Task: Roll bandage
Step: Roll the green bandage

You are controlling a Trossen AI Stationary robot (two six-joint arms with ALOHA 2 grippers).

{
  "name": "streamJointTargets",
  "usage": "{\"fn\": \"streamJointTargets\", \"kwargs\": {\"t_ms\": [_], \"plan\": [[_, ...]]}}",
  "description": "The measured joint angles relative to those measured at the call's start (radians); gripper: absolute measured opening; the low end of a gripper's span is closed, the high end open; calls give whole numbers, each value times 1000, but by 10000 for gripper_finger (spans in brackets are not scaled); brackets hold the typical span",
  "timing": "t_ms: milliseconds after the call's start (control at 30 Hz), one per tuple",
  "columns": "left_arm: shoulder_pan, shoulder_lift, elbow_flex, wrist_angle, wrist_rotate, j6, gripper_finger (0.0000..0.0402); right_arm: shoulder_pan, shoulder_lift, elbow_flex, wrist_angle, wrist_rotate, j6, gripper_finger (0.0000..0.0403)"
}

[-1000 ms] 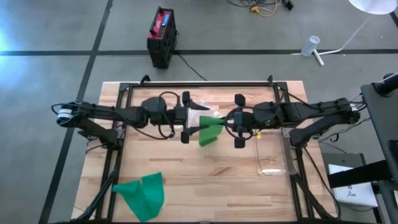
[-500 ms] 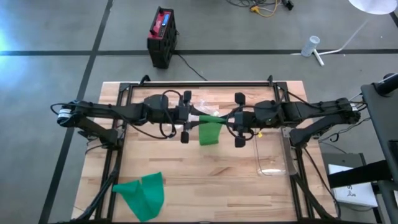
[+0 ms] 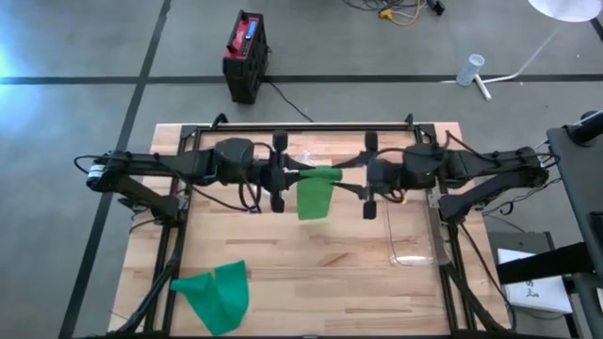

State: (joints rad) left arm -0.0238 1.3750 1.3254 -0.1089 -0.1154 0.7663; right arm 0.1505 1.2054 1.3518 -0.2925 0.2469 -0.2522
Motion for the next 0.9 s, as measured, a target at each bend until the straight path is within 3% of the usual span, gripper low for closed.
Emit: {"fn": "streamJointTargets", "kwargs": {"t_ms": [167, 300, 733, 900], "plan": [[-2, 0, -7, 57, 2, 175, 24, 0, 1, -11, 56, -21, 8, 237], [-10, 0, -11, 64, -8, 314, 24, -1, 0, -31, 133, -4, 48, 257], [-54, 0, -13, 108, -55, 733, 25, -5, -1, -134, 229, 12, 135, 250], [-81, 0, -13, 111, -57, 774, 25, -5, -18, -199, 335, 14, 96, 252]]}}
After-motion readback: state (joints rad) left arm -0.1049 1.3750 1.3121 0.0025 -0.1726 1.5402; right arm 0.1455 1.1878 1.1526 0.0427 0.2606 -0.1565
